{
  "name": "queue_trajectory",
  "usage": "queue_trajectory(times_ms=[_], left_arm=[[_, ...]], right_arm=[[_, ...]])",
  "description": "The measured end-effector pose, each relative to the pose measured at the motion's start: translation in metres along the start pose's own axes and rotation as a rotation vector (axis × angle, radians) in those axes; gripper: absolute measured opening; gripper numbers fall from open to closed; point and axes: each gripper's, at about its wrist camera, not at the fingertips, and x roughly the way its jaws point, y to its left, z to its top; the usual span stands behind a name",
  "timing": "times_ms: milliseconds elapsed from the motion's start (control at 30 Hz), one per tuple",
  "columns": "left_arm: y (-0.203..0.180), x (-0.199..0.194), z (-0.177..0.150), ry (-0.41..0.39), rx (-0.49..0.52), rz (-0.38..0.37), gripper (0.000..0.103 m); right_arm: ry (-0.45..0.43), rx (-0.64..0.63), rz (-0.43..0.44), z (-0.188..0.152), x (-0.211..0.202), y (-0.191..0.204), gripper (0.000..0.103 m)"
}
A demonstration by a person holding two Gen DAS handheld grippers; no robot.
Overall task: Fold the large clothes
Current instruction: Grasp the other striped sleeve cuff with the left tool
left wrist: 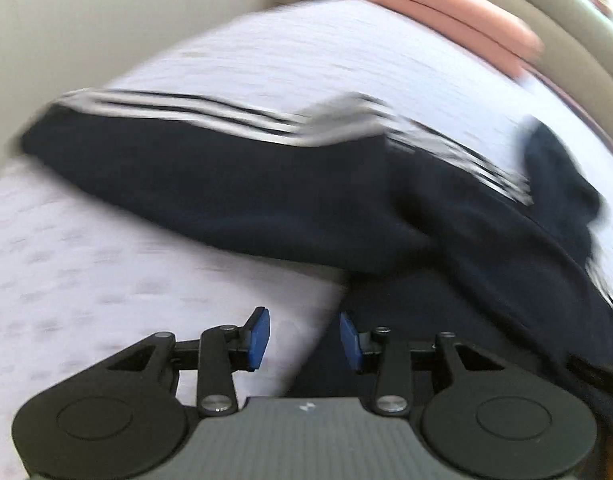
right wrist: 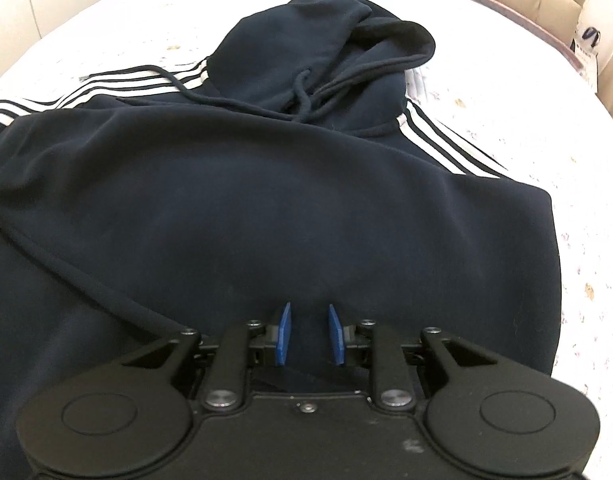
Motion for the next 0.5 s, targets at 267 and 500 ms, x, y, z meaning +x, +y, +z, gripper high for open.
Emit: queue_trajectory(times_ms=[267,500], left_arm=[[0.131,0.002,0.063,-0.082,-0.226,0.148,0.044],[0.219,0.038,0.134,-0.112,-0.357,0.173,0.054]], right_arm=[[0.049,0.019,-0.061,0.008,0.004,0.011,0.027],[0.083,0.024,-0.161,0.016,0.011,0.029,0.027]])
